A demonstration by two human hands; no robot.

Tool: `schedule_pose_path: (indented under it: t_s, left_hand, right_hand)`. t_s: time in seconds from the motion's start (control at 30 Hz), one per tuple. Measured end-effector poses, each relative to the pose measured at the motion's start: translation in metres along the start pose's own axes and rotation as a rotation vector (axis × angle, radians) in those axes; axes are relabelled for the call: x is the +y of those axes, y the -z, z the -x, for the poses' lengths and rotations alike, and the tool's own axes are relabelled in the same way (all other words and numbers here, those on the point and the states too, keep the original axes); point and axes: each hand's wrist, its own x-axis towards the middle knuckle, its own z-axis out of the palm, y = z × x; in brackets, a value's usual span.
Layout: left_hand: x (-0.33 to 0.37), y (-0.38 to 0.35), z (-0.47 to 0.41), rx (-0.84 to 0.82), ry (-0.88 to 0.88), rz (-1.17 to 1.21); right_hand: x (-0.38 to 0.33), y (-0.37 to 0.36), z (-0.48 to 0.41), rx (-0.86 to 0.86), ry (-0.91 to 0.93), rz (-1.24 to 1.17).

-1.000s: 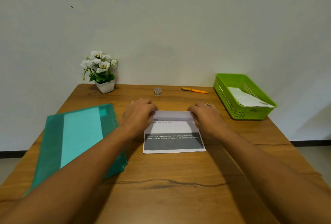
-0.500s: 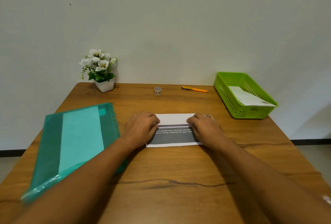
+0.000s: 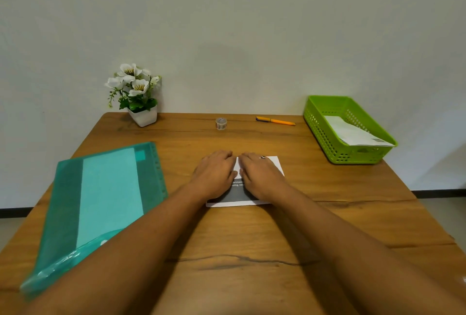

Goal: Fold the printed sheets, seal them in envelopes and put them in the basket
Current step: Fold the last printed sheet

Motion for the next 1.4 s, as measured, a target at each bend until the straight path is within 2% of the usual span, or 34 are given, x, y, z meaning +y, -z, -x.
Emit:
schedule_pose_path:
  t_s: [0.23,0.53,0.7,0.93,1.13,1.4]
  left_hand:
    - [-0.005,-0.012,0.005,-0.121,0.031,-0.045]
    - [-0.025,0.007,0.013,-0.213,0.089,-0.070]
    - [-0.035,0.022,0.003,-0.223,0.087,-0.064]
    - [-0.045,0.034,-0.024,-0.370,0.107,0.030]
    - [-0.045,0.031,-0.024,-0.292,0.078,0.111]
    - [-0.016,0.021,-0.020,-0.163,0.032,0.054]
  right_hand:
    - [0.005,-0.016,0.010,0.016,-0.019,-0.031]
    - [0.071,0.005,0.036,-0.058,-0.141,0.072]
    - [0.068,0.017,0.029,-0.109,-0.139,0.070]
    - [0.064,0.045,0.003,-0.230,-0.173,0.005]
    - [0.047,0.042,-0.015,-0.228,-0.081,0.004]
    - [0.017,0.038,-0.024,-0.187,0.017,0.045]
